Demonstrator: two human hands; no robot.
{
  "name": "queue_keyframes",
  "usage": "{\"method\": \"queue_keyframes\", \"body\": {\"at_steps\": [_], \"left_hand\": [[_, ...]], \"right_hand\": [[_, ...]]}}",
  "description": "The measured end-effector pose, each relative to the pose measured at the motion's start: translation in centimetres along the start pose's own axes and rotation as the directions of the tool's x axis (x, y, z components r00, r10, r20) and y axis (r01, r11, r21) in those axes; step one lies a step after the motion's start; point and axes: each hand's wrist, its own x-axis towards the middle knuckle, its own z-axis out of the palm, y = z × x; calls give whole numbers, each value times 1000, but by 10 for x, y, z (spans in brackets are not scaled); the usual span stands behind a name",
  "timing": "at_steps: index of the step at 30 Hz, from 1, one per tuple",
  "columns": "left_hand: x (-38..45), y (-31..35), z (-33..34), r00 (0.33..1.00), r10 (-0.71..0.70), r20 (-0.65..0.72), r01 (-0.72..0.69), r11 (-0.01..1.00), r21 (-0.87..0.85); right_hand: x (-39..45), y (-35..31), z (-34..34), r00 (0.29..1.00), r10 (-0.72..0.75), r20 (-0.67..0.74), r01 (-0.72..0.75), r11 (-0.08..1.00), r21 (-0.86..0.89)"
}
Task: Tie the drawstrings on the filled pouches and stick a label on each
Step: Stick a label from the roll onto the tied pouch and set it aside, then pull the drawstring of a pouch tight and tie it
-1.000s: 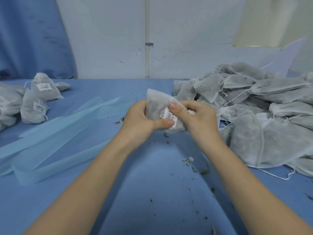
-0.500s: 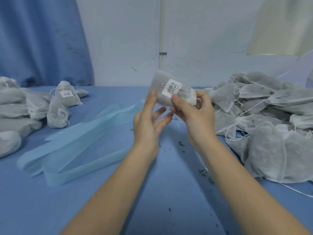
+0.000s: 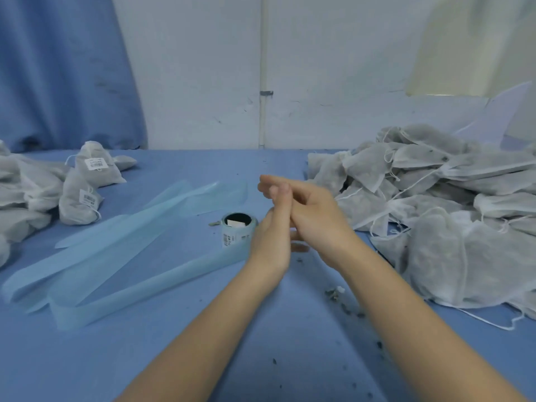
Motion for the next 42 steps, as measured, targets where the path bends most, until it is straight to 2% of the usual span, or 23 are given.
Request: {"method": "queue_keyframes", "body": {"at_steps": [2, 5, 7, 10, 13, 14, 17, 19, 21, 24, 27, 30, 34, 36, 37, 42], "left_hand": [[-4, -6, 8, 998, -33, 52, 20, 974, 224], [5, -14, 27, 993, -33, 114, -9, 938, 347], [18, -20, 36, 996, 1, 90, -43, 886, 461], [38, -31, 50, 992, 84, 98, -129, 625, 770], [53, -43, 59, 969, 138, 203, -240, 355, 904], [56, -46, 62, 965, 143, 219, -254, 306, 918], [62, -51, 70, 967, 149, 205, -237, 250, 939], [61, -53, 74, 963, 201, 182, -224, 212, 951], [54, -52, 75, 950, 284, 126, -203, 261, 944], [38, -42, 76, 936, 352, 15, -196, 485, 852], [22, -25, 74, 943, 328, -62, -186, 671, 718], [6, -13, 72, 938, 341, -60, -219, 718, 660], [-7, -2, 69, 953, 299, 54, -275, 772, 573], [-7, 3, 66, 943, 309, 123, -320, 749, 580], [-6, 5, 63, 926, 343, 158, -364, 698, 616], [2, 6, 51, 824, 462, 328, -514, 368, 775]], "right_hand": [[-8, 5, -21, 999, -3, -52, 1, 999, -42], [-17, 14, -48, 987, 5, -160, -7, 1000, -12], [-22, 22, -64, 967, 8, -255, -4, 1000, 16], [-27, 34, -82, 923, 60, -380, -28, 996, 90], [-26, 45, -92, 898, 125, -421, -64, 986, 155], [-26, 47, -93, 897, 137, -421, -75, 984, 161], [-24, 51, -93, 903, 163, -397, -116, 983, 140], [-23, 54, -92, 909, 166, -383, -146, 986, 81], [-22, 58, -93, 907, 173, -383, -186, 982, 3], [-23, 63, -93, 894, 195, -404, -248, 965, -84], [-23, 62, -93, 905, 152, -398, -210, 972, -108], [-26, 54, -91, 920, 115, -375, -146, 988, -55], [-31, 44, -93, 944, 159, -290, -130, 985, 117], [-33, 40, -96, 943, 173, -285, -119, 973, 198], [-34, 38, -98, 941, 182, -287, -117, 966, 230], [-33, 39, -103, 950, 166, -265, -127, 979, 156]]}}
